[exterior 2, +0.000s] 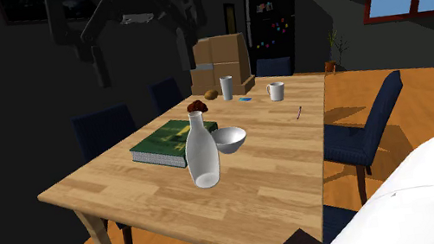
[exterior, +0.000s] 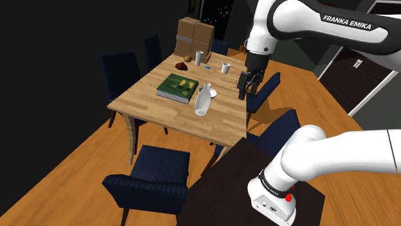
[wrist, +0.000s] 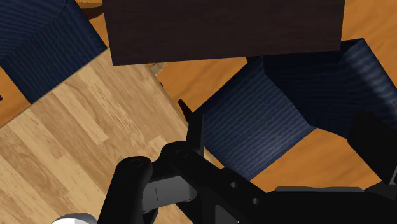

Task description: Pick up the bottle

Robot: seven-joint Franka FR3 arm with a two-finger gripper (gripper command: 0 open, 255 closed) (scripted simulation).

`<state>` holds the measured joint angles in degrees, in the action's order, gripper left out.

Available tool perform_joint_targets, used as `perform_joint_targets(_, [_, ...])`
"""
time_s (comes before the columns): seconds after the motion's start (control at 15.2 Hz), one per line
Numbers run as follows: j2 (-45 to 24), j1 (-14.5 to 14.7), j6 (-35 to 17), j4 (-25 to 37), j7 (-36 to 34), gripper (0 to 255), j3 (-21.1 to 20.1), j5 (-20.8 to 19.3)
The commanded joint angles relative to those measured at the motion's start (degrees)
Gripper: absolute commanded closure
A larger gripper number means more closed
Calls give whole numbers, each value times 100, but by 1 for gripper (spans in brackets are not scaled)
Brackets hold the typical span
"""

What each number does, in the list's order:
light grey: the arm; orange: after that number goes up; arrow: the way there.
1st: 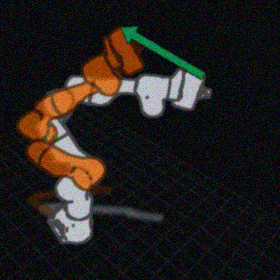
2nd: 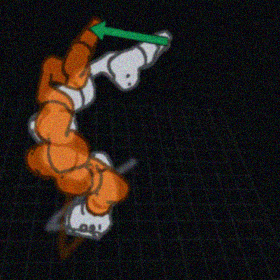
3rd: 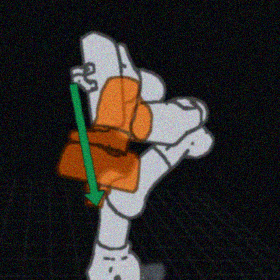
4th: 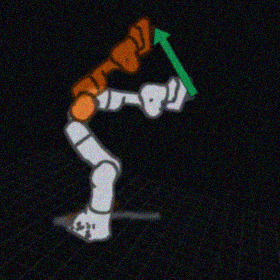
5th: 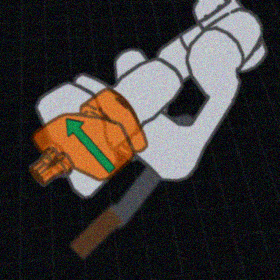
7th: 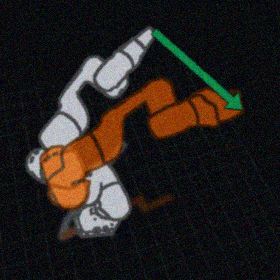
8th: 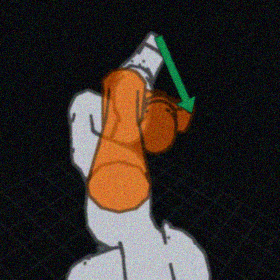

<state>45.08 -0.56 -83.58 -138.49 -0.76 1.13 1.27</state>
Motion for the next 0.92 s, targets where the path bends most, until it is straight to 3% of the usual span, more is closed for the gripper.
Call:
perform_joint_targets(0.0, [0, 0, 0, 0, 0, 0, 0, 0])
perform_joint_targets(0.86, [-2472, -253, -1796, 788, 800, 0, 708, -420])
